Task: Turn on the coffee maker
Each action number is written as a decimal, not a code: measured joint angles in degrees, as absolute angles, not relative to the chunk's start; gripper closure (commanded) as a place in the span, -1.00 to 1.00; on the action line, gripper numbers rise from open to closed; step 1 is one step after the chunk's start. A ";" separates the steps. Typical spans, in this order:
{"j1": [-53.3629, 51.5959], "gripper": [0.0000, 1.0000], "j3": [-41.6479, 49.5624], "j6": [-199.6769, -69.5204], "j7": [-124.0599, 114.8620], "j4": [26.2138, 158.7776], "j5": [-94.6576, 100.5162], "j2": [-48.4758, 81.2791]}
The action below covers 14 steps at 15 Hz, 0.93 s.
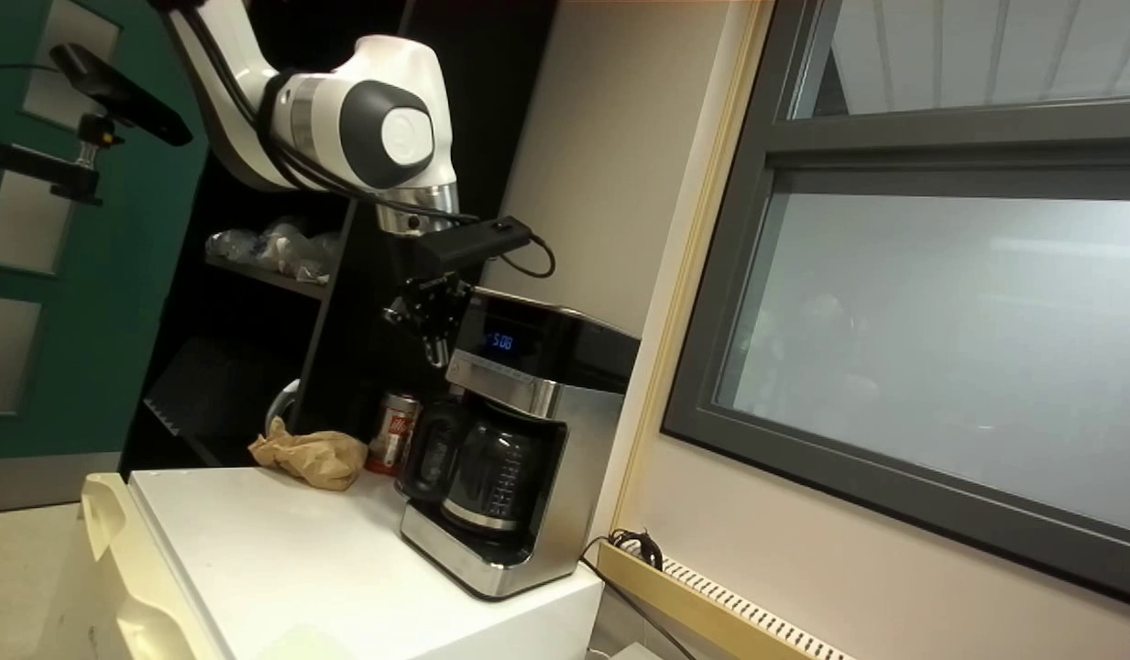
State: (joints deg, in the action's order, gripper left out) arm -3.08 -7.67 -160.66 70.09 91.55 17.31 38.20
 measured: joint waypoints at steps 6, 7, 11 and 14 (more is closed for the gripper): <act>-3.01 0.99 -7.67 -161.70 70.09 91.55 17.31 38.76; -3.00 0.99 -7.67 -161.88 70.09 91.54 17.31 38.91; -3.00 0.99 -7.54 -161.95 70.07 91.41 17.31 39.26; -3.02 0.99 -7.26 -161.95 70.04 90.90 17.31 39.62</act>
